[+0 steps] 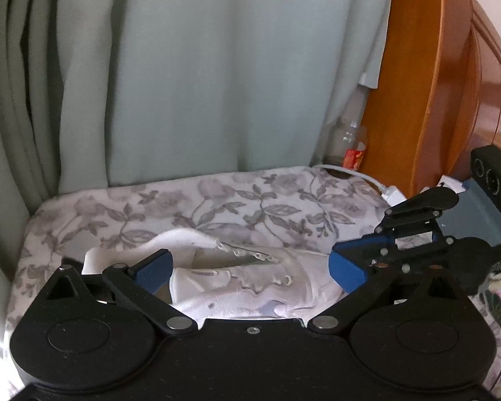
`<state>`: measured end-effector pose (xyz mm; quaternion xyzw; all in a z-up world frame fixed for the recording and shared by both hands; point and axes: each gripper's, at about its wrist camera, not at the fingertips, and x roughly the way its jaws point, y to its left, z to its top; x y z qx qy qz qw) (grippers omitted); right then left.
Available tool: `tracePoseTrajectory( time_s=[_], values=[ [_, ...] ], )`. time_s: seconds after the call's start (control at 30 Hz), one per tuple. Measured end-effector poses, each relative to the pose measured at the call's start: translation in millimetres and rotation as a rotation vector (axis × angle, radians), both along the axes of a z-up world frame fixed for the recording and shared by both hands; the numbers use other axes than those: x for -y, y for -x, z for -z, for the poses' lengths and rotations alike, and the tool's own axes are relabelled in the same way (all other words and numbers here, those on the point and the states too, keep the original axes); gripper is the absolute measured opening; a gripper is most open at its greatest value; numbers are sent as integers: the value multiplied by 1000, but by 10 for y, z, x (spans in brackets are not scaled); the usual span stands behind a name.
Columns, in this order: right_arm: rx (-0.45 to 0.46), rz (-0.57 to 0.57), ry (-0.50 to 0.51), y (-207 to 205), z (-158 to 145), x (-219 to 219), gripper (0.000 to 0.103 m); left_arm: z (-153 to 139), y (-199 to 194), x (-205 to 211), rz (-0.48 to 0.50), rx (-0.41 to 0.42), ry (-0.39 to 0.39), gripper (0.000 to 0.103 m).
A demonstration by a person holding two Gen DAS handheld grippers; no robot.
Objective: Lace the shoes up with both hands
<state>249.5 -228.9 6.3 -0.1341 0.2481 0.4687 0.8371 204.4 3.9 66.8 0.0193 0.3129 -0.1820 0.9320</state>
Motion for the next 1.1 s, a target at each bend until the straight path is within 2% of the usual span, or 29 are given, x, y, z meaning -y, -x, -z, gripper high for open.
tracePoseTrajectory(
  time_s=[0.3,0.4,0.57,0.63,0.93,1.1],
  values=[
    [-16,-123,96,-116,3,-198,3,-78,-155,-90,13,4,-107,77],
    [-30,-140,111,-171,4,-206,3,-61,-224,-113,27,-14,-155,62],
    [-37,-171,145,-254,-11,-252,3,-33,-339,-152,51,-42,-233,56],
    [-42,-183,152,-289,-8,-278,3,-30,-376,-163,60,-35,-257,50],
    [-84,-223,135,-313,-15,-230,3,55,-500,-190,131,-53,-330,48],
    [-90,-224,122,-328,-11,-235,3,92,-582,-199,161,-69,-327,47]
  ],
)
